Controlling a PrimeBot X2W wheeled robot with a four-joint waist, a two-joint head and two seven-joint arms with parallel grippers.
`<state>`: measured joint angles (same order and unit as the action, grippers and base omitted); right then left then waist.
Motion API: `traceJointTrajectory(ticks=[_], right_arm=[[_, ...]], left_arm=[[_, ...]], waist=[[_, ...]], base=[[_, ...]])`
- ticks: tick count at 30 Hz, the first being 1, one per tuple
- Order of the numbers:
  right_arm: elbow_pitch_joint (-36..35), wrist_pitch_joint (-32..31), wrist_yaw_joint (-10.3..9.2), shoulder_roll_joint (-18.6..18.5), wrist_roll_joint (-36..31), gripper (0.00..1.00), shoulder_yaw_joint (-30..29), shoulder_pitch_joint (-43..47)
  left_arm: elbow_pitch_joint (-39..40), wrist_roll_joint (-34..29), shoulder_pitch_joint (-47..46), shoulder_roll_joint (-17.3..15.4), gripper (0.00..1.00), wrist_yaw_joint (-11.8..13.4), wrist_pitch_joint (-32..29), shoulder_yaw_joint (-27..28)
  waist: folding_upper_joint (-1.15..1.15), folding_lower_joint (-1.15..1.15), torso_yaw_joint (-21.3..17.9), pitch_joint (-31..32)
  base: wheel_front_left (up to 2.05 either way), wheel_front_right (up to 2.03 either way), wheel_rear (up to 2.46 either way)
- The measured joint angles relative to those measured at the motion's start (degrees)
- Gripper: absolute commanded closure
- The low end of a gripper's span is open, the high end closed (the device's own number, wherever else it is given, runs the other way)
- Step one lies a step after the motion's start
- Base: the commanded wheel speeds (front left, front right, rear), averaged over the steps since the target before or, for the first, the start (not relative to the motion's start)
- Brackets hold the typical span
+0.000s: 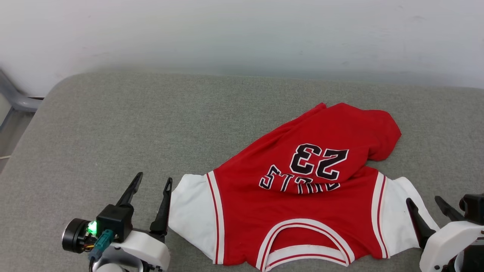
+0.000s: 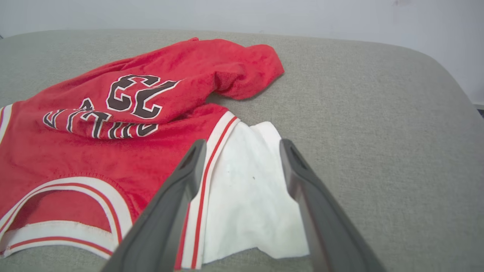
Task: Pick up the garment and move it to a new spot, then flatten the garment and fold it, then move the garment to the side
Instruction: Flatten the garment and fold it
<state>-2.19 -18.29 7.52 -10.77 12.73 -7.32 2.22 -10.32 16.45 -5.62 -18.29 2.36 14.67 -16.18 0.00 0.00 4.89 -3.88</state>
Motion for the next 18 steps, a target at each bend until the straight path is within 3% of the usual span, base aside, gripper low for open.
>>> traceJointTrajectory(ticks=[5,13,18], right_arm=[[-1.3,-8.3,0.01,-2.5,0.9,0.00,-0.2,1.4],[-3.5,-30.1,0.00,-4.8,1.8,0.00,-5.1,1.8],[-2.0,-33.3,0.00,-5.4,0.2,0.00,-7.0,-1.1]], left_arm=[[5.3,-3.0,0.8,1.3,0.00,-0.3,0.2,1.3],[7.8,-5.5,1.8,2.8,0.00,-2.1,0.3,3.5],[7.7,-6.3,1.0,3.8,0.00,-3.7,0.3,4.3]], waist=[[0.00,0.00,0.7,-0.5],[0.00,0.00,1.6,-2.5],[0.00,0.00,2.3,-4.5]], base=[[0.00,0.00,0.00],[0.00,0.00,0.00],[0.00,0.00,0.00]])
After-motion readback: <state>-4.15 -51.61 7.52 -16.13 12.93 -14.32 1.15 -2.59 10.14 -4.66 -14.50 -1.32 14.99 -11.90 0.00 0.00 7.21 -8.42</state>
